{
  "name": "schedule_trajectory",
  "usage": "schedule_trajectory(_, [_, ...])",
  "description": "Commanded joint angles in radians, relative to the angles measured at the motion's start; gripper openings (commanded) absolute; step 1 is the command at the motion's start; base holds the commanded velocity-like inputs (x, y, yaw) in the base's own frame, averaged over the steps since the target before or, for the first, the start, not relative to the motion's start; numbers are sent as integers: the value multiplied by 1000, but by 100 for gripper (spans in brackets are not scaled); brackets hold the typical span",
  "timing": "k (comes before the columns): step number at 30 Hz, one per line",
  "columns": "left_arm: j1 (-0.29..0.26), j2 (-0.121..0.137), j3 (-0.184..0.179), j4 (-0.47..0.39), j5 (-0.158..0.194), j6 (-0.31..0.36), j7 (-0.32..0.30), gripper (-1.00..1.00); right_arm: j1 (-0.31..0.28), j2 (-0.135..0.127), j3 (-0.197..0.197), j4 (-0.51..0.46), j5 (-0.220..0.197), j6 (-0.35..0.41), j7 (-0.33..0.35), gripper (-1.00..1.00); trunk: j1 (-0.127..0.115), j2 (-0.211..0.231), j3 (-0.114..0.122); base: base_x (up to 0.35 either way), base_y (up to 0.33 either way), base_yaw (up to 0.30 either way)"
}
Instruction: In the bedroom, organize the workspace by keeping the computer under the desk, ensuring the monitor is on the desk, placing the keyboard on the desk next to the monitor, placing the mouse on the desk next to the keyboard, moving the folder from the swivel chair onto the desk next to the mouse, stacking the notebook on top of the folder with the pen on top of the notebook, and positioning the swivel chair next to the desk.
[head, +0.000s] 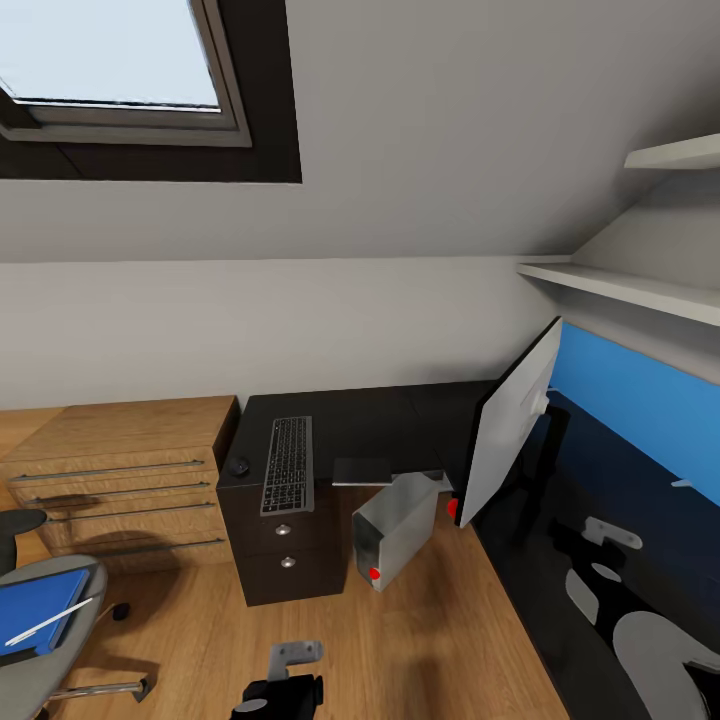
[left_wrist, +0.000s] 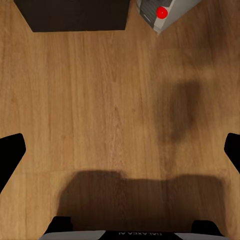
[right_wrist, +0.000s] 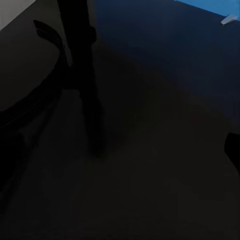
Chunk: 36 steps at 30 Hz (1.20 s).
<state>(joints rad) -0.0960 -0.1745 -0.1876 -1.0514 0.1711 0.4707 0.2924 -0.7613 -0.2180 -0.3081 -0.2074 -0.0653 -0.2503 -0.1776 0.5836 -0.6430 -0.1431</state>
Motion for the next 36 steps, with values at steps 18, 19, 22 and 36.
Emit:
schedule_trajectory(18, [-1, 0, -7, -1, 10, 3, 9, 100, -1, 0, 3, 0, -5, -3, -1, 100, 0, -2, -2, 1, 0, 0])
schedule_trajectory(19, [-1, 0, -7, -1, 11, 2, 8, 100, -1, 0, 3, 0, -5, -3, -1, 100, 0, -2, -2, 268, 0, 0])
schedule_trajectory(22, [-1, 0, -7, -1, 11, 2, 7, 100, -1, 0, 3, 0, -5, -3, -2, 100, 0, -2, -2, 299, 0, 0])
schedule_trajectory(36, [-1, 0, -7, 2, 10, 2, 8, 100, -1, -1, 4, -4, -4, -3, -2, 100, 0, -2, -2, 214, -52, 0])
